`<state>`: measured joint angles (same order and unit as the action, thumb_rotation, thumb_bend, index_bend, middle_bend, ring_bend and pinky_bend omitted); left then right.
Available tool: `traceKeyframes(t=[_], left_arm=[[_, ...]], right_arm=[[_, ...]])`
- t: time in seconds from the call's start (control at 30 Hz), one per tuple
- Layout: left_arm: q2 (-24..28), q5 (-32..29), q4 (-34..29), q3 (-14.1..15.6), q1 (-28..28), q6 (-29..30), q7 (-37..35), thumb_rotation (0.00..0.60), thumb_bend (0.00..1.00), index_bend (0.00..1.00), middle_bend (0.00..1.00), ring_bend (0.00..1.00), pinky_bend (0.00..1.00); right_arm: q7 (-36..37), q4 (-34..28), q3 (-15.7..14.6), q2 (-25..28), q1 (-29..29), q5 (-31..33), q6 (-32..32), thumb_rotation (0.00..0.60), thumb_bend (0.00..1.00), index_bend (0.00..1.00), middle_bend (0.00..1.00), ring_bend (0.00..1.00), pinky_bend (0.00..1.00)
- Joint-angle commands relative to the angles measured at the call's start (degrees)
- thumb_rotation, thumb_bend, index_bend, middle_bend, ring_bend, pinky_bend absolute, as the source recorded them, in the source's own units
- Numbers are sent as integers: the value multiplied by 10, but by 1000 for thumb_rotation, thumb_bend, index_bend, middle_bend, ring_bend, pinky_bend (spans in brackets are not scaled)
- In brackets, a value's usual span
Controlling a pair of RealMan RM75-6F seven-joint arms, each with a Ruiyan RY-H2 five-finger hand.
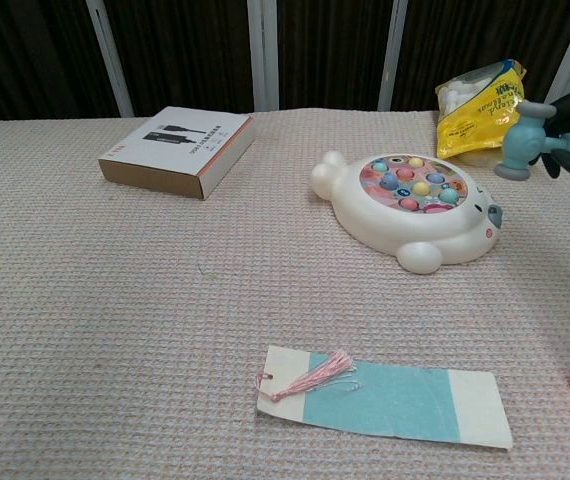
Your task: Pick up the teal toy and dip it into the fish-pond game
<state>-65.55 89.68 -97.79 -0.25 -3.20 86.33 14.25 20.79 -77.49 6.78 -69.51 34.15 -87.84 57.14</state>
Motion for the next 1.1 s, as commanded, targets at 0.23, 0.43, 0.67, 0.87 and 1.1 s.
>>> traceKeyframes(t=[0.23, 0.43, 0.67, 0.87, 1.1], left_arm=[[0, -4, 4, -1, -3, -4, -5, 600, 110, 99, 58, 0, 0], [0, -4, 2, -2, -7, -8, -2, 600, 110, 98, 58, 0, 0], [0, -8, 1, -2, -8, -11, 0, 600, 110, 98, 58, 0, 0], [0, -11, 3, -1, -6, -10, -2, 600, 110, 98, 57, 0, 0], [0, -12, 3, 0, -5, -9, -1, 600, 111, 98, 57, 0, 0]], right_arm=[[-105, 35, 32, -73, 32, 39, 1, 600, 783, 901, 784, 650, 554], [-155, 61, 33, -111, 43, 44, 7, 600, 785, 905, 787, 652, 554], [-182, 83, 33, -137, 56, 50, 0, 600, 785, 912, 790, 656, 554], [-188, 102, 29, -148, 60, 55, -6, 600, 788, 913, 790, 657, 554], [-187, 122, 26, -157, 63, 61, -13, 600, 793, 916, 790, 659, 554]])
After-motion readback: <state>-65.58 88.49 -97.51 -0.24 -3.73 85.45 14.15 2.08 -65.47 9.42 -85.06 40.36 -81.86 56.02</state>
